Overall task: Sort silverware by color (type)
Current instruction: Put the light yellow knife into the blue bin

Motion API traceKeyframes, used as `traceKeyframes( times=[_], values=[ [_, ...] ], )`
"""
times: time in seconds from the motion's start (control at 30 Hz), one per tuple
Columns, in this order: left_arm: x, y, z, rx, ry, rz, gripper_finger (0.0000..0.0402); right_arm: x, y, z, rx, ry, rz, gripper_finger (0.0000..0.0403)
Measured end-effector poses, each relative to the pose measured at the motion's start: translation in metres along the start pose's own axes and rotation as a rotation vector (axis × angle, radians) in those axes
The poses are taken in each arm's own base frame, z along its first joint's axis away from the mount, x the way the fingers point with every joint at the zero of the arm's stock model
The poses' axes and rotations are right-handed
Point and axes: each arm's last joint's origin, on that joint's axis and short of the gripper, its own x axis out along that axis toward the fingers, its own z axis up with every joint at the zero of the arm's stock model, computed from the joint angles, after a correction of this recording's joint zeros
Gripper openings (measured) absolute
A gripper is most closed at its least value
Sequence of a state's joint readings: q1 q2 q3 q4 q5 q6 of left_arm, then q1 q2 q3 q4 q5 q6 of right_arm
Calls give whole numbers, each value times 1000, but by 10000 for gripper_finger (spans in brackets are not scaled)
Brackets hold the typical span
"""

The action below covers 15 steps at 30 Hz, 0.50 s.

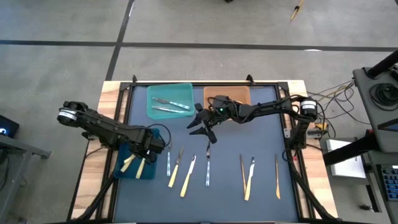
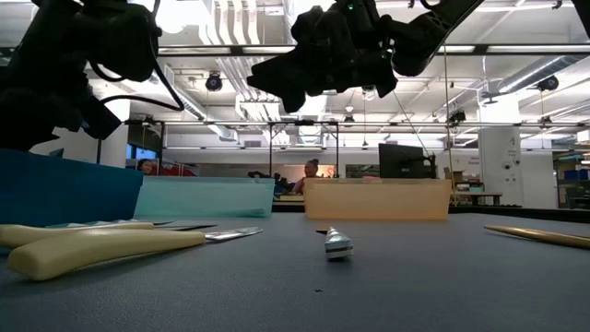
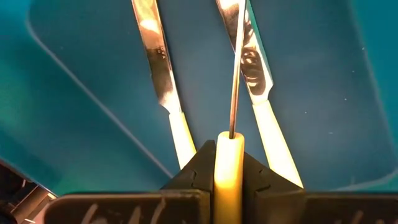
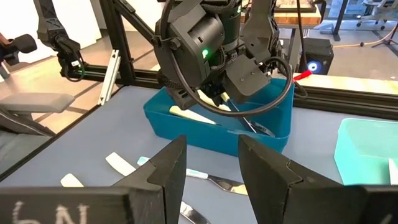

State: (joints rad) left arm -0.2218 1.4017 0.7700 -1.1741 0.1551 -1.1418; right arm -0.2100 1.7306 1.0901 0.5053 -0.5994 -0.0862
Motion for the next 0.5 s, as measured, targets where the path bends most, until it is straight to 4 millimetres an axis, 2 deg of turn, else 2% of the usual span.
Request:
traceKeyframes(
  times=[0.5],
  values=[
    [0, -1, 1, 1, -16, -3, 23, 0, 0, 0, 7, 1, 0, 135]
  ],
)
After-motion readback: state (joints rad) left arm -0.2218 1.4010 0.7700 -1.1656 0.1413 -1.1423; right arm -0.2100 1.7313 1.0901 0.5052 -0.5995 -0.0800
